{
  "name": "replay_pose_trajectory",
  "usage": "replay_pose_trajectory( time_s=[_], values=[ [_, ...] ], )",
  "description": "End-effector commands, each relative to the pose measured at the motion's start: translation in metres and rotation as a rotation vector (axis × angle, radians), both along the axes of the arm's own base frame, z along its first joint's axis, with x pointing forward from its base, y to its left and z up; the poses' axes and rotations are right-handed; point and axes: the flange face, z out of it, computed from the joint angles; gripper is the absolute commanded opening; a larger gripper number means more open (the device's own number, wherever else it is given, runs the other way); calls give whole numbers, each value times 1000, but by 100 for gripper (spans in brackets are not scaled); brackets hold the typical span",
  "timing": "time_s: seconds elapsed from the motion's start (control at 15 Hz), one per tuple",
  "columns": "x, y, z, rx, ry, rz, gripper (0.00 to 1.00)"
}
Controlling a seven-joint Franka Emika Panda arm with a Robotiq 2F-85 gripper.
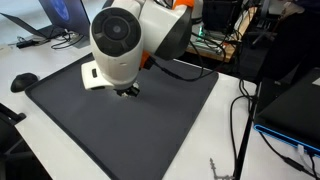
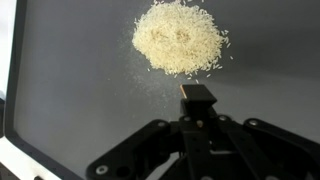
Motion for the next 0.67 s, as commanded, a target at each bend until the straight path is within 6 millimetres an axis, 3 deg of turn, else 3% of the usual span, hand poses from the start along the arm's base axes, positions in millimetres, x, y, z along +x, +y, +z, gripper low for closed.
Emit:
replay_pose_trajectory(
  time_s=[0.0,0.6],
  values=[
    [-1,-21,14,108,0,-9,3],
    [-14,-90,21,280,-20,-52,3]
  ],
)
